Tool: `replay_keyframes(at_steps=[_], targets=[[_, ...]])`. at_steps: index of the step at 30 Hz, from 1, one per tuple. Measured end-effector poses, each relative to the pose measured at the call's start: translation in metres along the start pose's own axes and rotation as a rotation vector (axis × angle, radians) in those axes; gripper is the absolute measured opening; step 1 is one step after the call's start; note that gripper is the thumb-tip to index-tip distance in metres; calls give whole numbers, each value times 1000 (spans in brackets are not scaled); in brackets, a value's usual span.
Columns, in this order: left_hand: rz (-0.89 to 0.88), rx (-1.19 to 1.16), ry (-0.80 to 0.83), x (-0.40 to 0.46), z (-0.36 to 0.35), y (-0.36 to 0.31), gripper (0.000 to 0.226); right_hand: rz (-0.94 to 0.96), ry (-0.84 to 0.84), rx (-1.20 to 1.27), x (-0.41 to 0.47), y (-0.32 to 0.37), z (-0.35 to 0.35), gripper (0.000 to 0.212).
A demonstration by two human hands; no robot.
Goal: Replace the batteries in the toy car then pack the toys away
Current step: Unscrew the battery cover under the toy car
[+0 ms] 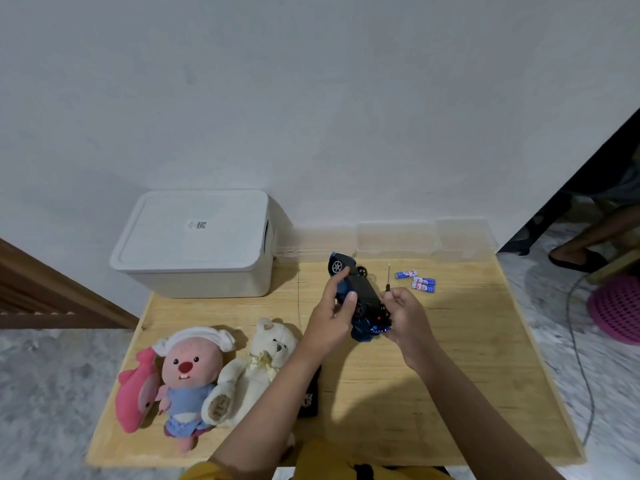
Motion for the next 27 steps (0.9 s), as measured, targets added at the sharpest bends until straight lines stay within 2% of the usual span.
replay_keyframes(at_steps=[5, 9, 12, 16, 20, 27], targets=[[35, 62, -59, 5, -2, -2, 46, 144, -78, -119, -2, 4, 0, 11], [121, 138, -41, 6, -1, -5, 63, 214, -100, -187, -2, 7, 5, 9], [146, 162, -31, 5, -3, -8, 68, 254, -103, -191, -4, 10, 6, 12], [107, 157, -71, 5, -6, -9, 63, 273, -102, -193, -7, 13, 4, 16], [86, 154, -120, 7, -5, -9, 53, 281, -88, -196, -9, 13, 4, 10], [90, -22, -193, 5, -5, -12, 52, 342, -112, -306, -13, 21, 11, 8]])
Point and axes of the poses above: each hand's wrist, its own x-axis towards the middle knuckle, its own z-axis out of the back of the hand, y = z × x, the point moved 3 cm from there along x, towards the middle knuckle, and after that the axes turned 10 degrees about -x, right-handed, at the moved point
